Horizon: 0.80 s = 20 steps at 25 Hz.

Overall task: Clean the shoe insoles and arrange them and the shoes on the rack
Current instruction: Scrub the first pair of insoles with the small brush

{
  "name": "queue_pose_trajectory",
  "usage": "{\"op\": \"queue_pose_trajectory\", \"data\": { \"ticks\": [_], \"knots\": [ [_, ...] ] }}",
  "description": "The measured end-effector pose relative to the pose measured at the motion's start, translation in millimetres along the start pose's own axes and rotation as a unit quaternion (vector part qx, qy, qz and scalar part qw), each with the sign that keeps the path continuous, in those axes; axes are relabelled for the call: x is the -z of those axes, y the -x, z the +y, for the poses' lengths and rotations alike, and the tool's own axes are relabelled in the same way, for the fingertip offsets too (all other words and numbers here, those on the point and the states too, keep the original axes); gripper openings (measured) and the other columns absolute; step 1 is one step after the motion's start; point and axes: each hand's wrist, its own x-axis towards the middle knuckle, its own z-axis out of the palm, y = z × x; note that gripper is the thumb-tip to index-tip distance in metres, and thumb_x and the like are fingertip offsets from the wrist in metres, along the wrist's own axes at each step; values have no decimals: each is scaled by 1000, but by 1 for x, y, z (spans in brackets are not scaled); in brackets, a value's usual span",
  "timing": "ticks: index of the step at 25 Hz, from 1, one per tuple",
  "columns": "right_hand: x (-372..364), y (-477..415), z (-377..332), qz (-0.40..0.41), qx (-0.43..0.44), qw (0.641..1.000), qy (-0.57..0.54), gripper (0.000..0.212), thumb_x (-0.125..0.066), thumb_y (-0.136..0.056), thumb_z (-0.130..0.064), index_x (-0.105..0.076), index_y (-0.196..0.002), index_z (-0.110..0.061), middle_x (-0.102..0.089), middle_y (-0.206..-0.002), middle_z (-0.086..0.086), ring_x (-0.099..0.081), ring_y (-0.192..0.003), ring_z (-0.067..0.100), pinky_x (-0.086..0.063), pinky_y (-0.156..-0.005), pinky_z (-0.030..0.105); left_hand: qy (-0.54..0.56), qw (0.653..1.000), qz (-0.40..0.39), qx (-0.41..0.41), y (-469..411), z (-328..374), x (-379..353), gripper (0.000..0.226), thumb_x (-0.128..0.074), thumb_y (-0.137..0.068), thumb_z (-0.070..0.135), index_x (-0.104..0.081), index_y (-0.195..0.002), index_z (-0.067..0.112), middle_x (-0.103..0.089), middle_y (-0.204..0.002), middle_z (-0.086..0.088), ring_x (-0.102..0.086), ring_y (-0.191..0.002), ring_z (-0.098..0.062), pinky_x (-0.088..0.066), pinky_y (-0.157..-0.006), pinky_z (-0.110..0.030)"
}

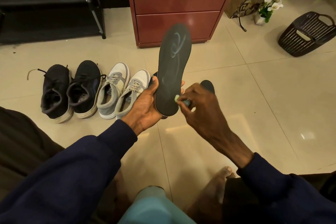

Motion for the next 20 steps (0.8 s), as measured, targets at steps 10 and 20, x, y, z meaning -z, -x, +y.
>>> {"op": "queue_pose_trajectory", "data": {
  "ticks": [10, 20],
  "knots": [
    [8, -3, 1, -11, -2, 1000, 8, 12, -78, -84, -12, -74, -93, -5, -64, -95, 8, -57, -77, 14, -53, -68, 24, -31, 999, 4, -4, 2, -2, -5, 53, -41, -107, 51, -64, -137, 15, -66, -136, -13, -62, -126, -28, -40, -116, -48],
    [11, -11, 11, 32, -22, 999, 37, 20, -76, -86, -15, -71, -103, -8, -65, -98, 7, -60, -84, 17, -54, -74, 27, -45, 998, 16, 32, 5, -21, -15, 41, -49, -107, 41, -69, -128, 12, -71, -126, -14, -73, -103, -27, -58, -96, -45]
  ]
}}
